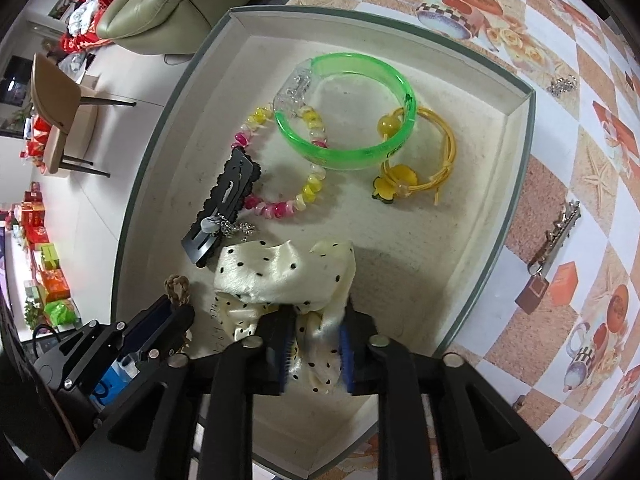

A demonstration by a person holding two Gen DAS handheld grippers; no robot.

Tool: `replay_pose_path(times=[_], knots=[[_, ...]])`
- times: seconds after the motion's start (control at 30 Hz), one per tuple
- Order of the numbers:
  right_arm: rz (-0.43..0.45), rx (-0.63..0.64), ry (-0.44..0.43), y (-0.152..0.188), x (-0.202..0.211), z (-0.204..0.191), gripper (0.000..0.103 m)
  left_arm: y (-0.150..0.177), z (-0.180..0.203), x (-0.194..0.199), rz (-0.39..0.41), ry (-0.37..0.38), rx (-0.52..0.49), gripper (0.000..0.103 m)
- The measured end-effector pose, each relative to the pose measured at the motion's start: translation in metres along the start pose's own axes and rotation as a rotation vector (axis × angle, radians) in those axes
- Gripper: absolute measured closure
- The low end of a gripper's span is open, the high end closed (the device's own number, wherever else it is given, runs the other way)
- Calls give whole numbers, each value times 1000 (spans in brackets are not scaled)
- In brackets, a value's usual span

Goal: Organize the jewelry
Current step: 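Carry the scrunchie into the white tray with the right tool while the left drops the braided bracelet there, then move both open tools out of the tray back over the table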

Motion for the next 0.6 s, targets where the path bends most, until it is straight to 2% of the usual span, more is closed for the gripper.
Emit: replay_pose_path(times=[0.2,0.23,0.27,0.3,0.33,0.4,0.6], knots=[[9,-3,-6,-4,3,2,48,-1,3,2,1,-9,-5,86],[13,-6,-9,-6,5,4,43,-2,3,3,2,-10,-5,80],[19,-12,-14,-8,8,5,41,-2,4,4,3,-12,-6,64],[28,-20,-21,-10,11,5,38,-3,4,6,7,-19,-8,15],[34,-27,-26,-13,14,6,35,-5,3,9,27,-37,-6,0],[49,-42,-34,-17,20,6,33,-12,5,18,69,-48,-16,0],[101,-97,-55,-27,47,14,30,-17,13,23,62,-40,-23,0]])
Point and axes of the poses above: each gripper's, at about its wrist camera, not at the fingertips, and x roughly against the way its jaws point, z to its right, y to its underside, the point moved 9 cm from there along -x, roughly the way its jaws point, and after that the axes turned 14 degrees about z, right-handed, at the moved point
